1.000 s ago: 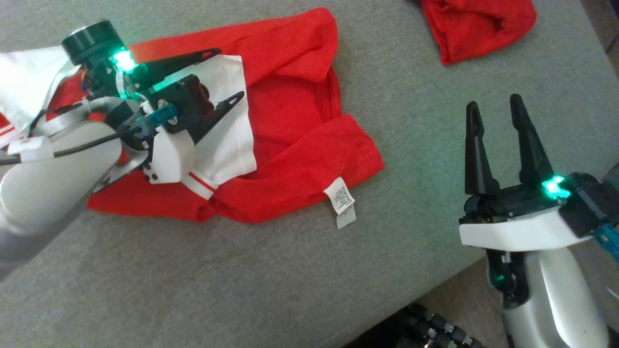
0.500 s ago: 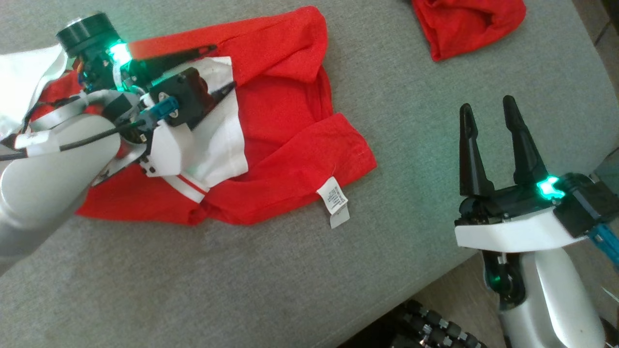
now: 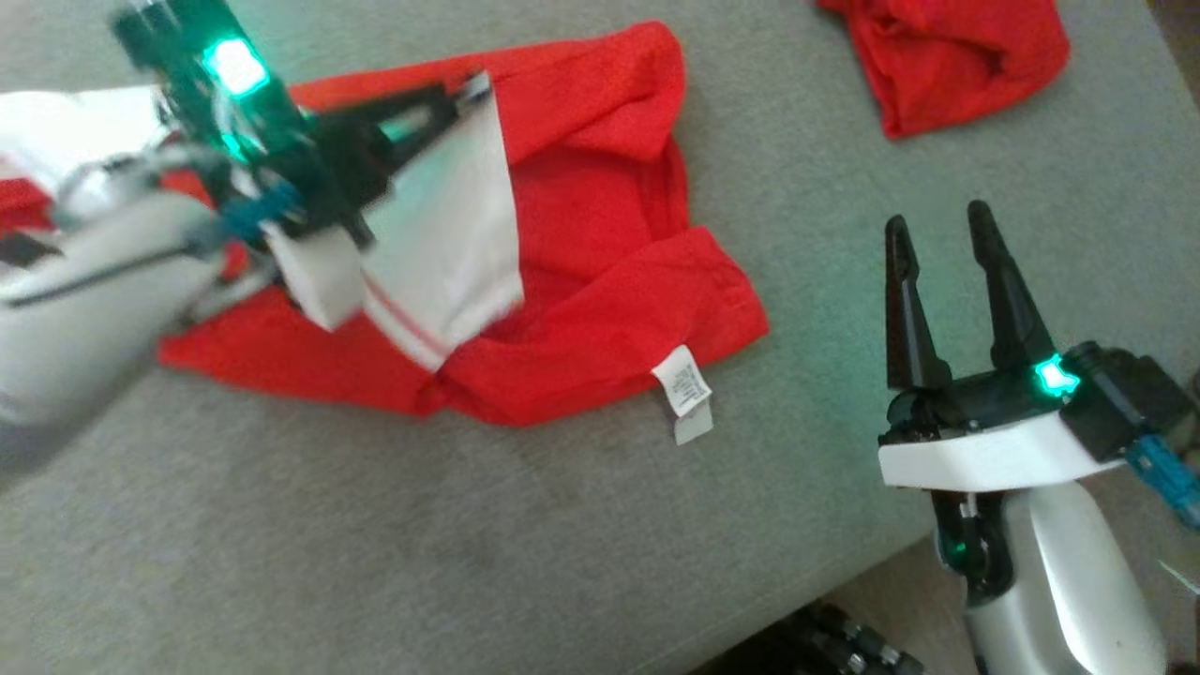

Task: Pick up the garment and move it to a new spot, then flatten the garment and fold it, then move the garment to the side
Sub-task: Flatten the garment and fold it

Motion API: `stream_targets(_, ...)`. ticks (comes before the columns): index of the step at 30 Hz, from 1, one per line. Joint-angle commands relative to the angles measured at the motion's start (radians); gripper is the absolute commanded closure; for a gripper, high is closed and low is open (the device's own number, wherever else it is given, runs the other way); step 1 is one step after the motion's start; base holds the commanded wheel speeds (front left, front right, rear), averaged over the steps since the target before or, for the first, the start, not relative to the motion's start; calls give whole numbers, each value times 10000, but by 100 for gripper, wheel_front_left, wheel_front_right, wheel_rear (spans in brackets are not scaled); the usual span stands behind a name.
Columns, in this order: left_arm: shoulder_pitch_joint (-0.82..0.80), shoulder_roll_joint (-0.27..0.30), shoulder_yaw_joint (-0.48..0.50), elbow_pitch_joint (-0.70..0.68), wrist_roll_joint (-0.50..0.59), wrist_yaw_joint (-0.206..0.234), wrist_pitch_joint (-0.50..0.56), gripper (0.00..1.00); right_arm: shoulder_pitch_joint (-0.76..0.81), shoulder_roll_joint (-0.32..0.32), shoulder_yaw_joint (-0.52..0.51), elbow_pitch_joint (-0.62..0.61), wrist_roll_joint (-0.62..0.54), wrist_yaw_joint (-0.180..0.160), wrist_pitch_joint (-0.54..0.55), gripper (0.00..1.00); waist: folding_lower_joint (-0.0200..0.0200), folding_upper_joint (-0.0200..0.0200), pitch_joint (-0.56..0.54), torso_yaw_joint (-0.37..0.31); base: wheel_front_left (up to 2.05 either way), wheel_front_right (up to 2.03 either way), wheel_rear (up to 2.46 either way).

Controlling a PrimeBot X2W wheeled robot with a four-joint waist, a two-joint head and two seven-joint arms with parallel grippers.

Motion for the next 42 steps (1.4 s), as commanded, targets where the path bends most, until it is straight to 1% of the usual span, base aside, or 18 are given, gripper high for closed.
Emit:
stream_targets(1, -754, 402, 587, -181, -66, 19, -263, 100, 138, -49, 143, -188, -100, -7, -23, 0, 0, 0, -287, 338, 0, 0, 0)
stream_targets(3, -855, 737, 899, -206, -141, 136, -820, 100, 281, -49, 120, 55, -237, -7, -23, 0, 0, 0, -488, 629, 0, 0, 0)
stream_targets(6, -785, 1404, 1347, -578, -180, 657, -1313, 100, 491, -49, 119, 427, -303, -7, -23, 0, 0, 0, -763, 1147, 0, 0, 0)
stream_targets(10, -468, 2324, 1816, -1427, -419, 1234, -1581, 100, 714, -49, 314, 846, -158, -7, -23, 0, 0, 0, -926, 1768, 0, 0, 0)
stream_targets(12, -263, 2657, 1940, -1845, -567, 1437, -1632, 100, 745, -49, 485, 1107, 61, -7, -23, 0, 0, 0, -966, 2032, 0, 0, 0)
stream_targets(14, -90, 2868, 2024, -2229, -705, 1612, -1661, 100, 681, -137, 714, 1378, 352, -7, -23, 0, 0, 0, -966, 2252, 0, 0, 0)
stream_targets(17, 94, 2994, 2061, -2687, -804, 1812, -1681, 100, 486, -536, 1141, 1866, 1025, -7, -23, 0, 0, 0, -942, 2528, 0, 0, 0)
stream_targets(21, 257, 3022, 2070, -3024, -860, 2026, -1700, 100, 302, -1167, 1735, 2303, 2092, -7, -23, 0, 0, 0, -920, 2779, 0, 0, 0)
stream_targets(29, 435, 3212, 2114, -3191, -925, 2253, -1734, 100, 287, -2445, 2864, 2078, 4400, -7, 129, 0, 0, 0, -863, 2898, 0, 0, 0)
stream_targets(34, 488, 3264, 2125, -3236, -964, 2293, -1753, 100, 346, -3023, 3207, 1749, 5170, -7, 174, 0, 0, 0, -819, 2946, 0, 0, 0)
stream_targets(36, 505, 3286, 2128, -3238, -977, 2303, -1759, 100, 387, -3168, 3319, 1615, 5418, -7, 203, 12, 0, 0, -809, 2955, 0, 0, 0)
stream_targets(37, 516, 3293, 2131, -3234, -987, 2309, -1763, 100, 399, -3233, 3365, 1562, 5523, -7, 208, 22, 0, 0, -810, 2957, 0, 0, 0)
stream_targets(38, 530, 3297, 2133, -3229, -995, 2316, -1767, 100, 407, -3297, 3409, 1522, 5604, -7, 210, 33, 0, 0, -811, 2959, 0, 0, 0)
stream_targets(39, 544, 3298, 2132, -3225, -1003, 2323, -1771, 100, 414, -3356, 3448, 1498, 5669, -7, 213, 37, 0, 0, -812, 2962, 0, 0, 0)
stream_targets(40, 561, 3296, 2131, -3220, -1012, 2333, -1775, 100, 421, -3403, 3482, 1486, 5738, -7, 221, 49, 0, 0, -815, 2964, 0, 0, 0)
stream_targets(41, 577, 3293, 2128, -3215, -1019, 2339, -1779, 100, 425, -3446, 3515, 1477, 5788, -7, 221, 54, 0, 0, -821, 2965, 0, 0, 0)
stream_targets(42, 590, 3292, 2124, -3209, -1024, 2342, -1782, 100, 432, -3482, 3539, 1472, 5825, -7, 220, 55, 0, 0, -830, 2966, 0, 0, 0)
